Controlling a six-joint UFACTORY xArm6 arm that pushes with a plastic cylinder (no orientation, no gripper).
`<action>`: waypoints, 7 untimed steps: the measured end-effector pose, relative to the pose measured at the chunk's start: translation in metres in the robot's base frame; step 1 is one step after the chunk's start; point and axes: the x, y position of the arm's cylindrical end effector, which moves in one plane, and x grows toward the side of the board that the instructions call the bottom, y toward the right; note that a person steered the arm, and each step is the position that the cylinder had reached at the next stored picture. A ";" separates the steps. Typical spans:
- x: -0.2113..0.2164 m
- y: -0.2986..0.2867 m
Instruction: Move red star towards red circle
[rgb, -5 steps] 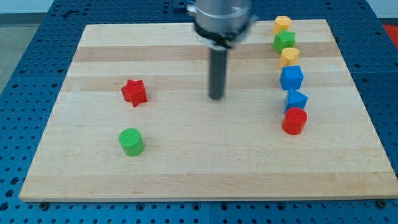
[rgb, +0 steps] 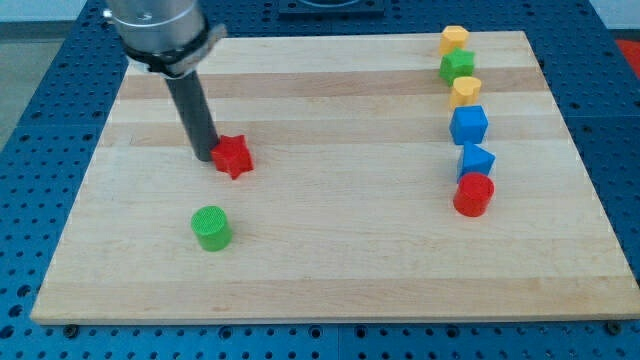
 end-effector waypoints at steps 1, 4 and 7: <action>0.000 0.037; 0.071 0.115; 0.130 0.137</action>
